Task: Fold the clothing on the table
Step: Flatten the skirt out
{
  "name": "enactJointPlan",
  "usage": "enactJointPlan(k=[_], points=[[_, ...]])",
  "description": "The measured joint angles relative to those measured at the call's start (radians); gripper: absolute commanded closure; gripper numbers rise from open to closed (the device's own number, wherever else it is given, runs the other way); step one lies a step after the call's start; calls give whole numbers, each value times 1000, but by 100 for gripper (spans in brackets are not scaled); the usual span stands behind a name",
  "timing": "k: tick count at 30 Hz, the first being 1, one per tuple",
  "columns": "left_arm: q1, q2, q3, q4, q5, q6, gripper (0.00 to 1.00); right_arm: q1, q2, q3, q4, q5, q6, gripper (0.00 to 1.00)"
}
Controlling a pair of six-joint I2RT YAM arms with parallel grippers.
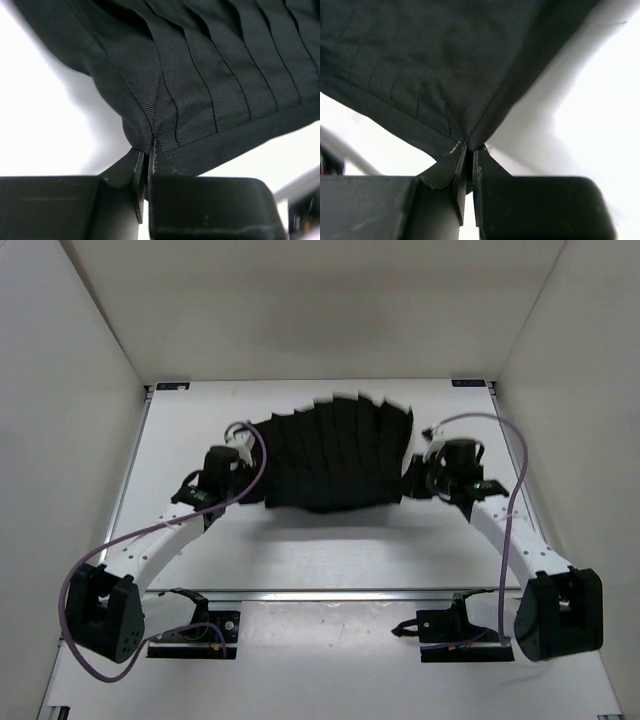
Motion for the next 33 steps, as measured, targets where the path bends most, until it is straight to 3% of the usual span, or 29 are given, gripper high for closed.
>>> enactJointPlan(k=[4,10,14,19,23,27,30,32,33], points=[[-56,-97,-129,-195,14,-71,100,99,-167,-229,-100,60,61,100],[-55,-264,-103,-323,33,-131,100,117,-399,-246,-155,72,131,100],[-8,-208,-71,-290,104,-144,100,15,-330,-215,-151,-35,129,100],[2,99,48,-234,115,-113,100,-39,-62,-101,-132,-49,100,100],[29,391,325,-281,107,-63,100,-72,197,163,-175,-56,68,100],[57,694,885,-393,84,-3,100,-108,432,618,-214,-31,24,100],[54,811,1285,-415,25,46,100,-119,503,921,-219,7,-14,100],[37,741,1321,-374,-23,74,100,-117,469,987,-193,22,-40,100],[27,665,1254,-322,-38,80,100,-115,426,972,-168,32,-56,100]])
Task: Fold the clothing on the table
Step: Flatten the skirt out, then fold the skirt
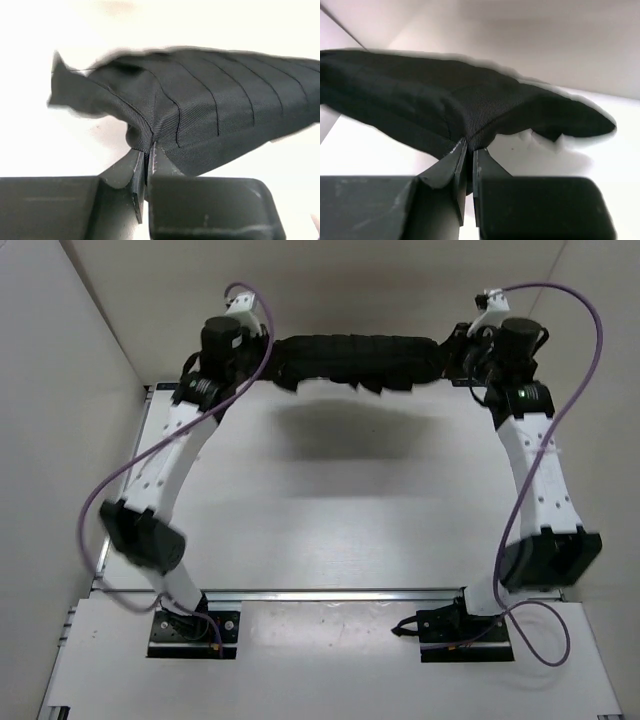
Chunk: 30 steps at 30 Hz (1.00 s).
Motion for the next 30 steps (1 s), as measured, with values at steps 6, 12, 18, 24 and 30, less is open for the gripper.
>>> enactJointPlan(k=[6,12,18,24,30], points=[[-55,-523,-712,175,31,-33,100,13,-426,-563,93,-29,-10,100],[-207,-700,-1326,47,64,-180,100,86,-681,-1116,-150,-21,76,100],[-84,-897,-1307,-82,114,-219,100,163,-766,-1188,-181,-76,168,100],[16,-610,-1115,10,108,-145,100,112,-431,-1041,42,-127,175,100],[0,-227,-907,30,88,-98,100,50,-216,-975,98,-126,168,100]])
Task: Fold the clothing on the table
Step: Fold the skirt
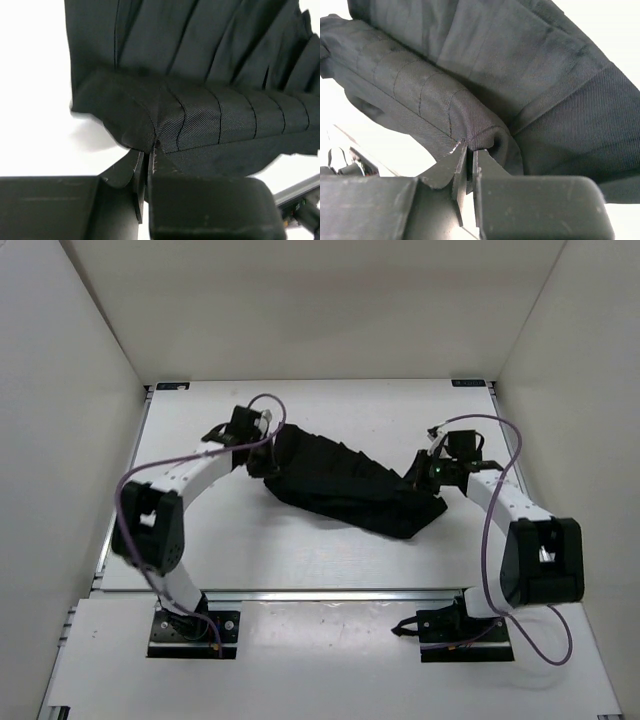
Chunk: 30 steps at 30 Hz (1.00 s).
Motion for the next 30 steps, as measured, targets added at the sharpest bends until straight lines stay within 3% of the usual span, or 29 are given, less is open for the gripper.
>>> enactJointPlan(k=[4,8,11,13,16,22,26,28,30], points=[[-13,203,279,-35,-13,25,100,-50,122,178,-45,19,-36,100],[-25,343,594,-88,-51,41,100,-98,264,542,-119,35,-73,100],[-37,346,752,-79,-87,52,100,-113,309,801,-151,56,-100,100],[-42,280,770,-23,-115,60,100,-103,290,898,-148,87,-127,100],[-50,90,660,68,-163,82,100,-56,161,857,-96,151,-171,100],[-98,-365,163,163,-116,63,100,-32,-226,353,-43,110,-167,100],[-184,-584,-268,19,-114,-35,100,62,-435,-10,-187,175,-115,100],[-180,-673,-390,-71,-70,-87,100,91,-526,-129,-268,132,-73,100],[-132,-751,-420,-114,-8,-114,100,79,-573,-179,-307,55,-35,100]])
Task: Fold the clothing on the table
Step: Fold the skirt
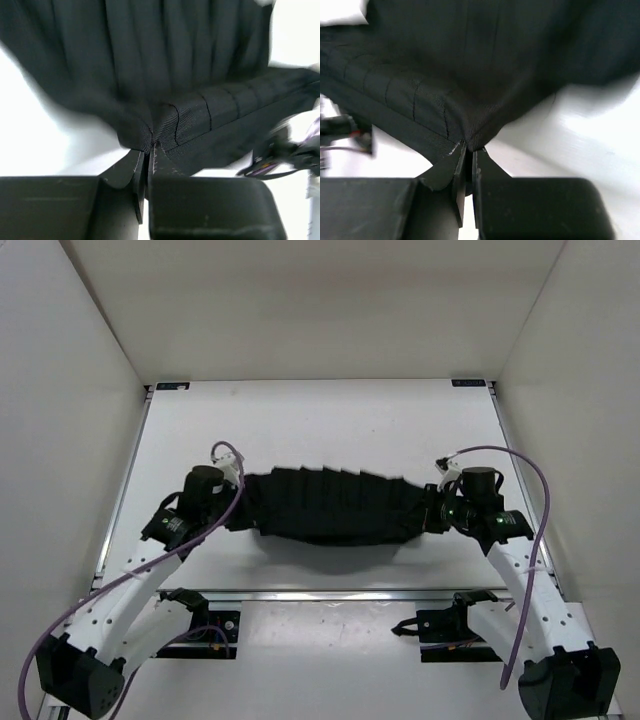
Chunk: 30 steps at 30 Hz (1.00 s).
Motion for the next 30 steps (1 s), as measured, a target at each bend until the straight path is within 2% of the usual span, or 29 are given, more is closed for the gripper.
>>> enactJointPlan(k=[2,4,12,15,18,24,27,30], points=[[68,-18,18,12,51,5,100,-35,34,5,26,-72,24,100],[115,39,59,32,75,21,100,-54,103,35,76,-113,31,100],[167,599,257,119,53,82,100,-61,546,178,245,-98,28,100],[167,747,335,117,49,102,100,-61,650,223,251,-77,23,100],[166,843,440,100,34,121,100,-65,740,334,226,-59,6,100],[167,941,738,84,-12,158,100,-100,882,690,198,-22,-34,100],[158,903,768,115,-42,176,100,-94,844,722,216,11,-53,100],[149,834,712,132,-61,180,100,-82,768,660,227,30,-53,100]])
